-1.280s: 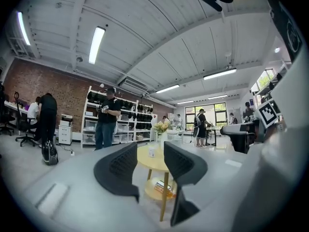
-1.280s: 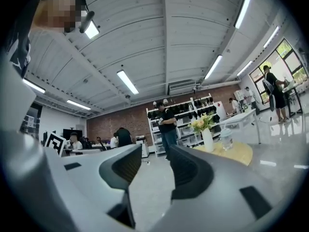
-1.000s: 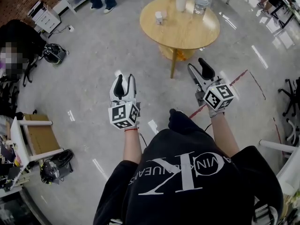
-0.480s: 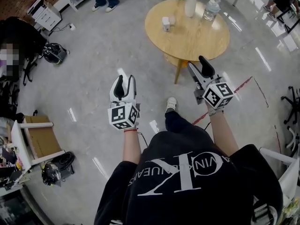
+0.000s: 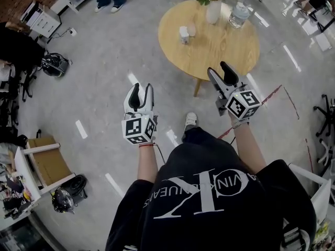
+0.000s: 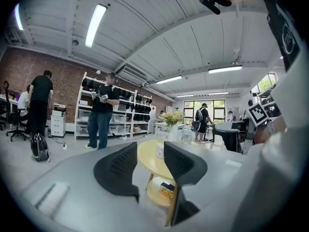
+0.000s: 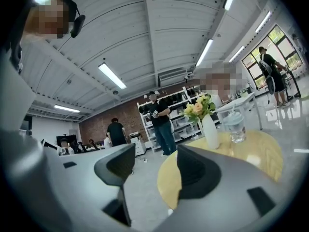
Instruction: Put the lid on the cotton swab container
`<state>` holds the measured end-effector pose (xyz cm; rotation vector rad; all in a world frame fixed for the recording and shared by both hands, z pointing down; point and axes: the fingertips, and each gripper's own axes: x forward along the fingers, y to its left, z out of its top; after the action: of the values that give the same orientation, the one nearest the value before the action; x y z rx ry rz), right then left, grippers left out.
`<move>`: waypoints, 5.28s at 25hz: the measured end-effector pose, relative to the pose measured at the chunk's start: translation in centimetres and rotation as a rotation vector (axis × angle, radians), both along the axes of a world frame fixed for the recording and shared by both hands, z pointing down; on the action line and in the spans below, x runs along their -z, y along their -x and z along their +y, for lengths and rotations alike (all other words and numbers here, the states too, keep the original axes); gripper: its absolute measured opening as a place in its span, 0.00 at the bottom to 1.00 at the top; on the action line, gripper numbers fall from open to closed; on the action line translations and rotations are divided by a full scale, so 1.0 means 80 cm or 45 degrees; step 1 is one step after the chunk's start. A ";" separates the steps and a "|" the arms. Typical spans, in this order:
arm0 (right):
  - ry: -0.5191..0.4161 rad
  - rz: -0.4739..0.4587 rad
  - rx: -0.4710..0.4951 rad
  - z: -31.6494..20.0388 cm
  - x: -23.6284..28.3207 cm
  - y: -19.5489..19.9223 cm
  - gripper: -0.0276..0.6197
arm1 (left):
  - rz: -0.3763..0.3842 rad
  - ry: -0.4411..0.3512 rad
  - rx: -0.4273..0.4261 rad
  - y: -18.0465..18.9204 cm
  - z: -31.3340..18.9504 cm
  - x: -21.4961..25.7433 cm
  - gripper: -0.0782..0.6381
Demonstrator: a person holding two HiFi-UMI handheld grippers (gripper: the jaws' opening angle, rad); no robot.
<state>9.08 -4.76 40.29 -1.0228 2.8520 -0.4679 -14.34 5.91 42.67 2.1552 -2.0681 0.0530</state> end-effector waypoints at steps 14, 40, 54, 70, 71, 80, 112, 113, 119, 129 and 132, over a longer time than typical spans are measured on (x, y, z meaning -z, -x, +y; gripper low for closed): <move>0.055 0.004 -0.009 -0.116 -0.019 0.031 0.41 | -0.001 0.036 -0.074 0.020 -0.127 -0.014 0.33; 0.158 -0.025 -0.029 -0.205 -0.043 0.048 0.41 | -0.015 0.156 -0.373 -0.019 -0.251 -0.052 0.37; 0.330 -0.109 -0.117 -0.256 -0.083 0.075 0.41 | -0.006 0.307 -0.669 -0.040 -0.335 -0.117 0.40; 0.443 -0.118 -0.029 -0.277 -0.118 0.138 0.41 | -0.058 0.429 -0.973 -0.097 -0.365 -0.178 0.42; 0.438 -0.117 -0.022 -0.276 -0.117 0.142 0.41 | -0.061 0.430 -0.980 -0.099 -0.365 -0.179 0.42; 0.463 -0.145 0.091 -0.267 -0.115 0.175 0.39 | -0.099 0.466 -0.999 -0.111 -0.361 -0.198 0.42; 0.325 0.411 0.140 -0.274 -0.154 0.198 0.08 | -0.095 0.472 -0.959 -0.113 -0.370 -0.209 0.42; 0.320 0.426 0.138 -0.274 -0.154 0.198 0.07 | -0.094 0.471 -0.956 -0.113 -0.370 -0.210 0.42; 0.303 0.515 0.160 -0.273 -0.157 0.201 0.07 | -0.100 0.470 -0.944 -0.113 -0.371 -0.210 0.42; 0.290 0.555 0.154 -0.274 -0.160 0.202 0.07 | -0.107 0.473 -0.931 -0.114 -0.372 -0.211 0.42; 0.301 0.550 0.153 -0.274 -0.158 0.203 0.07 | -0.113 0.472 -0.934 -0.114 -0.370 -0.208 0.42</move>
<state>-7.16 -26.68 52.97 -1.1102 3.3181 -0.6835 -5.23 -23.66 59.35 2.5376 -1.0713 0.5671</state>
